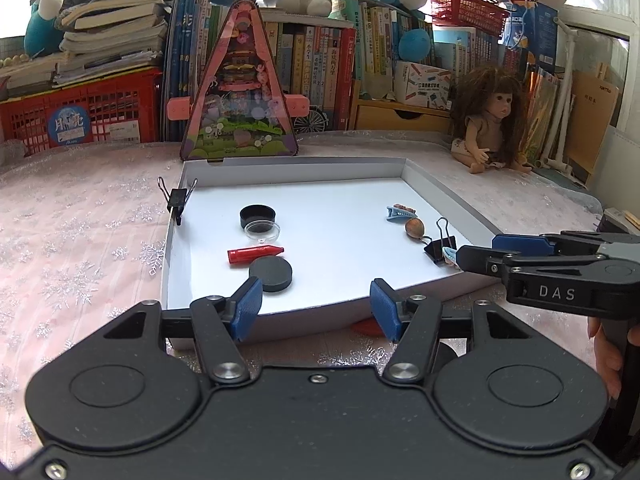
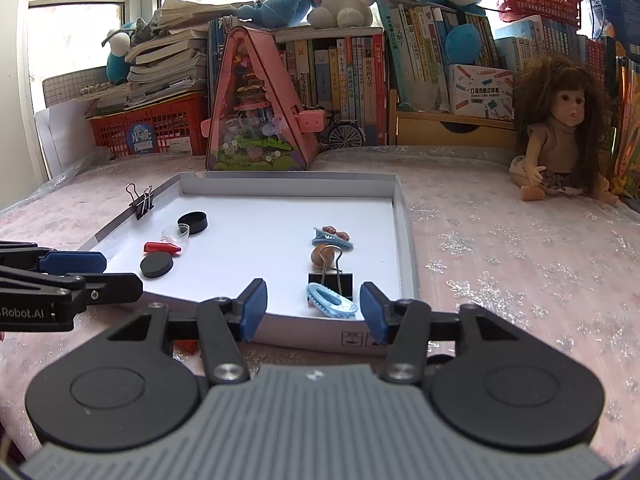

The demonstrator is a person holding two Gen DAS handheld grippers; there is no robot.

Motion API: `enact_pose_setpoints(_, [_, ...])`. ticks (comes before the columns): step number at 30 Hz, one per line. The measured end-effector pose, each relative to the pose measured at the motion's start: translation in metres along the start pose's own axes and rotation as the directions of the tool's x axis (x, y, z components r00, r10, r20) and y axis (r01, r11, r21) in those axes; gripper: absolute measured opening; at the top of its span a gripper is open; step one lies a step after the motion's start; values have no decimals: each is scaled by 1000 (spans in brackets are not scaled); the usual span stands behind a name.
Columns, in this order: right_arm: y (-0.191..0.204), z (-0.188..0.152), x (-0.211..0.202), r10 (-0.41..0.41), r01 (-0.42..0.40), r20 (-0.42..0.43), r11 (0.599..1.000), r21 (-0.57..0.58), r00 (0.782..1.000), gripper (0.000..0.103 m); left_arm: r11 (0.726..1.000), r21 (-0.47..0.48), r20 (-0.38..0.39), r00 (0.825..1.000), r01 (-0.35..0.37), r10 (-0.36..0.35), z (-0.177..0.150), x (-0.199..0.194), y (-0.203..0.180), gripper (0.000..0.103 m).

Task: Organize rigid objects
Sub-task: 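Withdraw both tools from the tray toward the remaining black pieces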

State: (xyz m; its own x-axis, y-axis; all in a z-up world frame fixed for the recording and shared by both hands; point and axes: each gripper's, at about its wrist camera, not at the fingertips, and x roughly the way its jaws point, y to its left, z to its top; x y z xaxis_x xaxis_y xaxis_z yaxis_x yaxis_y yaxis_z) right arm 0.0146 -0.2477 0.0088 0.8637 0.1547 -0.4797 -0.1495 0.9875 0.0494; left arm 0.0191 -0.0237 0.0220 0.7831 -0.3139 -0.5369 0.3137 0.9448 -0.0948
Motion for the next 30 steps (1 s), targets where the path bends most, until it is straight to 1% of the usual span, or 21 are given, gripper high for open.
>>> enact_pose_setpoints(7, [4, -6, -7, -18, 19, 30, 1000, -21, 999, 67, 998, 51, 34, 999, 28, -29, -7, -12, -10, 58])
enact_pose_setpoints(10, [5, -8, -11, -25, 26, 45, 999, -20, 999, 68, 997, 63, 31, 999, 43, -45, -10, -14, -14, 58])
enact_pose_setpoints(13, [4, -11, -16, -31, 32, 68, 999, -10, 997, 69, 995, 93, 33, 999, 37, -41, -14, -13, -19, 59])
enact_pose_setpoints(16, [2, -15, -18, -63, 64, 76, 998, -1, 995, 69, 994, 101, 23, 999, 44, -46, -16, -12, -22, 59])
enact_pose_setpoints(22, [-9, -22, -17, -131, 129, 60, 991, 37, 990, 73, 992, 110, -10, 998, 69, -68, -21, -9, -25, 59])
enact_pose_setpoints(24, [-14, -23, -16, -155, 152, 49, 987, 50, 987, 75, 990, 119, -20, 997, 80, -78, -24, -8, -28, 60])
enact_pose_setpoints(26, [-18, -25, -13, -170, 167, 31, 984, 66, 985, 80, 988, 129, -32, 996, 90, -87, -27, -7, -30, 60])
enact_pose_setpoints(30, [-22, -28, -10, -205, 203, 10, 977, 71, 979, 83, 985, 141, -45, 995, 98, -92, -32, -4, -36, 60])
